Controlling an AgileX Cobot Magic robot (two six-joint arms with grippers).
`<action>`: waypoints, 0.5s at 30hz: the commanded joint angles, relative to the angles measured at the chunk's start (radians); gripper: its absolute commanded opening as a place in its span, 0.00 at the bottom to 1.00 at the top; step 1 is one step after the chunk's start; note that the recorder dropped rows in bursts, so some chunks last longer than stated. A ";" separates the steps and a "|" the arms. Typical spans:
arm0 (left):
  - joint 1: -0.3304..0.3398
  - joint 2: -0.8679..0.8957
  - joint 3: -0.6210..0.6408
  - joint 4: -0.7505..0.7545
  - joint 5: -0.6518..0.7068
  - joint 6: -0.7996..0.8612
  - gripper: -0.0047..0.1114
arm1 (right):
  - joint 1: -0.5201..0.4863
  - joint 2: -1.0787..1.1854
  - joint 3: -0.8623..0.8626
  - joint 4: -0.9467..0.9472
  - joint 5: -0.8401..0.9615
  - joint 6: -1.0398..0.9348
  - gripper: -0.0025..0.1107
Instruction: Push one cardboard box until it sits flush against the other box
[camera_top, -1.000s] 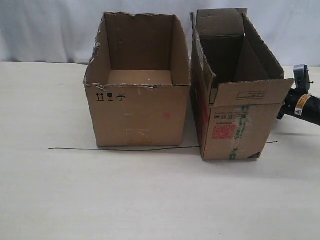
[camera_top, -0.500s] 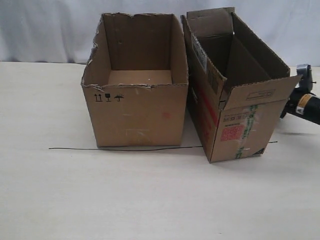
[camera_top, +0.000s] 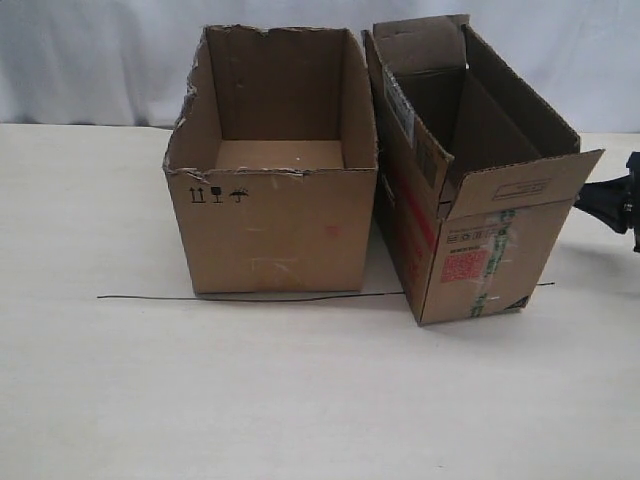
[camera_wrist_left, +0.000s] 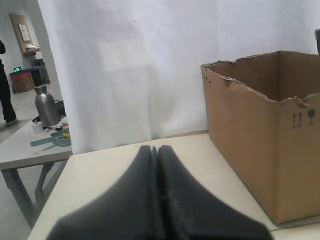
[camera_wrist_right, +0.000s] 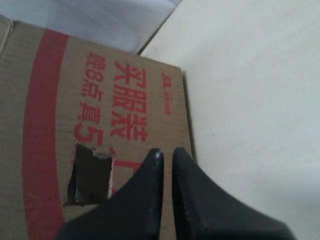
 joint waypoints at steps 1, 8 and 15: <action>0.003 -0.002 0.003 0.003 -0.003 -0.004 0.04 | 0.037 -0.012 0.033 -0.034 -0.049 0.015 0.07; 0.003 -0.002 0.003 0.001 -0.001 -0.004 0.04 | 0.110 -0.012 0.035 -0.025 -0.071 0.011 0.07; 0.003 -0.002 0.003 0.001 -0.003 -0.004 0.04 | 0.162 -0.012 0.035 0.000 -0.071 0.011 0.07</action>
